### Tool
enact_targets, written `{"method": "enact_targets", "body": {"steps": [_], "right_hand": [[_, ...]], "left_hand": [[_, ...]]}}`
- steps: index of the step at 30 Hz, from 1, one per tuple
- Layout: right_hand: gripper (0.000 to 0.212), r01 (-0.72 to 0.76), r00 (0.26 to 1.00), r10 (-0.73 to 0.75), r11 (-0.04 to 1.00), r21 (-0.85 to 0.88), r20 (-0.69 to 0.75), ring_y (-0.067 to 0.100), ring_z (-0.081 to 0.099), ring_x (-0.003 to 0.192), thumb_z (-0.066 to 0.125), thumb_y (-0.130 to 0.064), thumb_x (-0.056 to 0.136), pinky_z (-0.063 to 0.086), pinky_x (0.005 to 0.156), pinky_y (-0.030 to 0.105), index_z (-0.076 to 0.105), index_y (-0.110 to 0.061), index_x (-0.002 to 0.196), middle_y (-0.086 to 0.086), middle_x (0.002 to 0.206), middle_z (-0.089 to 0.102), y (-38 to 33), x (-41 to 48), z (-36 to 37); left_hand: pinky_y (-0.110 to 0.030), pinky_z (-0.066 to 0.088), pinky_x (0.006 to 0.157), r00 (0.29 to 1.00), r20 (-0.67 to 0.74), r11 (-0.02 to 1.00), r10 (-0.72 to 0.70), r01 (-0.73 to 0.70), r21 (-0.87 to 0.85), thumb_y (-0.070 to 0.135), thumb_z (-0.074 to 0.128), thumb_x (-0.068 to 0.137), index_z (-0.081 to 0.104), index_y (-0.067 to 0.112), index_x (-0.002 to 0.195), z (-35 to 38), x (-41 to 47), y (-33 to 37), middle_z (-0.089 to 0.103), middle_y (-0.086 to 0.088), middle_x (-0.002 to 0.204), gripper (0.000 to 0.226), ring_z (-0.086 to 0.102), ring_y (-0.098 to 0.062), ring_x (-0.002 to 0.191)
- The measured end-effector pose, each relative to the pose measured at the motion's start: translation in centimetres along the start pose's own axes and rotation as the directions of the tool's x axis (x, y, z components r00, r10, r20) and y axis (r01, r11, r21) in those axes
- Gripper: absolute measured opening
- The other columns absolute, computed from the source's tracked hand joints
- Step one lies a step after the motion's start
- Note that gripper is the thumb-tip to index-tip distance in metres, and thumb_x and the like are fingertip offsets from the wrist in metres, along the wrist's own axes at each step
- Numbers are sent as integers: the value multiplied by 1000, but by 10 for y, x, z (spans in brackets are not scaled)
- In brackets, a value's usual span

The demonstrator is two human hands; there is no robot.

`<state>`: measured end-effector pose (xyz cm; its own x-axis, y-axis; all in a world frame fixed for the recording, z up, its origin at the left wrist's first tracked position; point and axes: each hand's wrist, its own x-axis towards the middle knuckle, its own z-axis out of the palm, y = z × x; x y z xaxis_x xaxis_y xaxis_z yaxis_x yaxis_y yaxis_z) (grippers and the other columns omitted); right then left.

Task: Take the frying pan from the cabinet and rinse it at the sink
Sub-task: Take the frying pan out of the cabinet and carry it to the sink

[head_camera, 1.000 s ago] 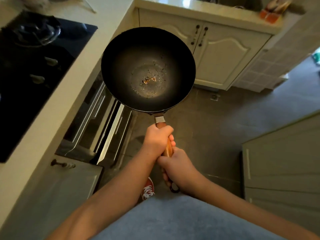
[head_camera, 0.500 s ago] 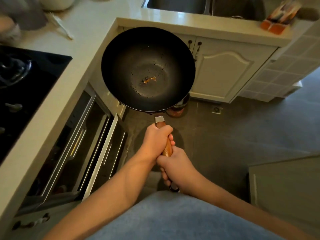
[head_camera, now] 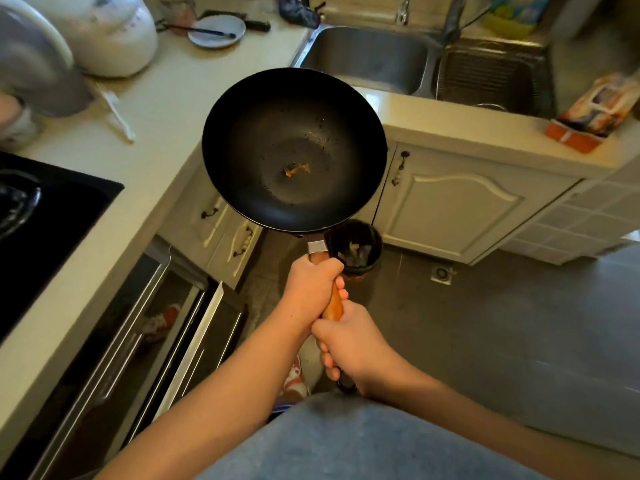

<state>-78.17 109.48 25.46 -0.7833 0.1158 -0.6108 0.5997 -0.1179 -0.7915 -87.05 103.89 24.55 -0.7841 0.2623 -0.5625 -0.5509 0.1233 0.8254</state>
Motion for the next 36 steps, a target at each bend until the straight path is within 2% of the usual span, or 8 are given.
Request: {"method": "enact_targets", "body": {"steps": [4, 11, 14, 18, 24, 29, 32, 36], "right_hand": [[13, -38, 999, 37, 998, -44, -24, 16, 44, 32, 51, -1, 74, 39, 39, 26, 50, -8, 64, 3, 42, 46, -40, 53, -2], [5, -7, 1000, 7, 1000, -6, -24, 16, 50, 43, 57, 0, 83, 45, 42, 28, 59, 0, 87, 10, 61, 51, -117, 134, 0], [18, -21, 999, 22, 1000, 23, -32, 17, 51, 45, 59, -4, 86, 45, 43, 27, 59, 7, 101, 12, 66, 54, -146, 163, -1], [4, -21, 999, 24, 998, 61, -46, 21, 47, 43, 58, -5, 83, 42, 41, 29, 57, -3, 86, 9, 59, 51, -179, 198, -12], [5, -42, 999, 44, 997, 66, -31, 15, 46, 38, 58, -9, 83, 40, 38, 25, 58, -8, 78, 3, 52, 51, -218, 248, -49], [6, -104, 993, 102, 994, 45, 52, 14, 45, 40, 58, -17, 82, 38, 39, 25, 59, -11, 82, 2, 55, 51, -249, 287, -102], [7, -118, 989, 116, 993, 18, 88, 15, 43, 38, 58, -16, 76, 36, 37, 23, 56, -15, 70, 1, 52, 50, -265, 310, -137], [6, -185, 973, 182, 983, 5, 141, 14, 43, 36, 55, -14, 70, 32, 35, 22, 52, -16, 65, -1, 45, 48, -288, 336, -178]], "left_hand": [[-25, 51, 49, 1000, 27, 1000, -3, 3, -1, 11, 58, 88, 59, 12, 77, -7, 56, 33, 57, -2, 56, 11, 55, -13, 46], [-27, 51, 49, 994, 81, 997, -77, 77, -5, 12, 61, 84, 60, 10, 82, -26, 165, 92, 59, -1, 55, 3, 56, -14, 46], [-27, 51, 51, 988, 98, 992, -118, 114, 45, 16, 63, 82, 60, 10, 89, -28, 206, 118, 61, 1, 53, 10, 59, -14, 46], [-26, 51, 47, 989, 140, 995, -54, 41, 93, 21, 62, 76, 59, 11, 80, -23, 243, 148, 60, 2, 51, 10, 60, -13, 45], [-25, 50, 45, 994, 107, 999, -38, 34, 40, 13, 58, 81, 57, 11, 78, 6, 292, 190, 59, 1, 50, 4, 58, -13, 44], [-23, 49, 42, 995, -6, 995, -98, 98, 34, 9, 58, 83, 57, 6, 88, 49, 334, 222, 59, 2, 45, 5, 59, -12, 40], [-23, 50, 43, 992, -46, 993, -120, 121, 12, 11, 59, 86, 58, 6, 91, 77, 356, 239, 60, 3, 44, 7, 60, -11, 40], [-23, 47, 40, 987, -131, 995, -96, 99, 15, 7, 57, 84, 56, 6, 82, 117, 378, 262, 58, -1, 47, 2, 57, -13, 37]]}}
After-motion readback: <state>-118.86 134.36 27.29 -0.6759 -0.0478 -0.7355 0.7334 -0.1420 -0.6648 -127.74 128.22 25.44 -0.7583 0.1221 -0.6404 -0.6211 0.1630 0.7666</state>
